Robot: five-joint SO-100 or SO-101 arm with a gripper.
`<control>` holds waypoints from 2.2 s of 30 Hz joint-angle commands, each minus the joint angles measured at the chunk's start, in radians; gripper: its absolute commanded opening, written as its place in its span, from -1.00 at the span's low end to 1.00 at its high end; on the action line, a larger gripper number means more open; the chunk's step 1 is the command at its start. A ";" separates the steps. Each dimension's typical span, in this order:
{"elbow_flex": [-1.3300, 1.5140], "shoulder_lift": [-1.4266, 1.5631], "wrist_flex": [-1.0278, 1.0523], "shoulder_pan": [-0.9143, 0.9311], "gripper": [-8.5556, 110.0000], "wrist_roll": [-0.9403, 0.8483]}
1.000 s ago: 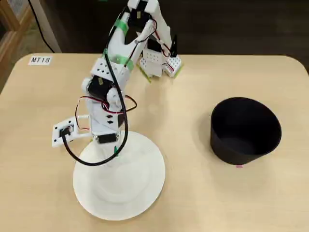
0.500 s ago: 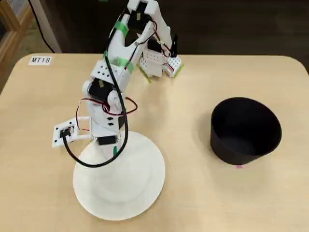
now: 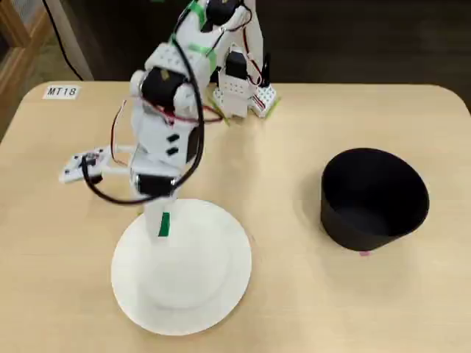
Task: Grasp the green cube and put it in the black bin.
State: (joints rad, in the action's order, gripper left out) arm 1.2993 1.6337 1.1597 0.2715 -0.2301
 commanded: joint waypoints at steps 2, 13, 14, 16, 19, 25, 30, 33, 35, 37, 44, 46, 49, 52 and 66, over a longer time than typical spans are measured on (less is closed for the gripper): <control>-0.015 0.202 0.025 -0.184 -0.86 0.230; 0.158 0.371 0.112 -0.739 -0.86 0.503; 0.207 0.391 0.101 -0.772 -0.86 0.508; 0.324 0.431 0.048 -0.824 -0.86 0.512; 0.472 0.482 -0.018 -0.871 -0.86 0.514; 0.638 0.520 -0.147 -0.887 -0.86 0.492; 0.657 0.494 -0.196 -0.879 -0.86 0.469; 0.657 0.480 -0.210 -0.877 -0.86 0.468; 0.657 0.476 -0.212 -0.879 -0.85 0.468; 0.660 0.476 -0.212 -0.882 -0.54 0.451; 0.664 0.453 -0.264 -0.867 -0.27 0.410; 0.661 0.453 -0.275 -0.853 -0.56 0.425; 0.650 0.457 -0.275 -0.836 -0.86 0.419; 0.597 0.479 -0.175 -0.782 -0.86 0.368; 0.942 1.129 0.011 -0.287 -0.86 0.259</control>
State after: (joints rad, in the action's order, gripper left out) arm 2.1644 2.6937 1.1720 -0.0015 0.0368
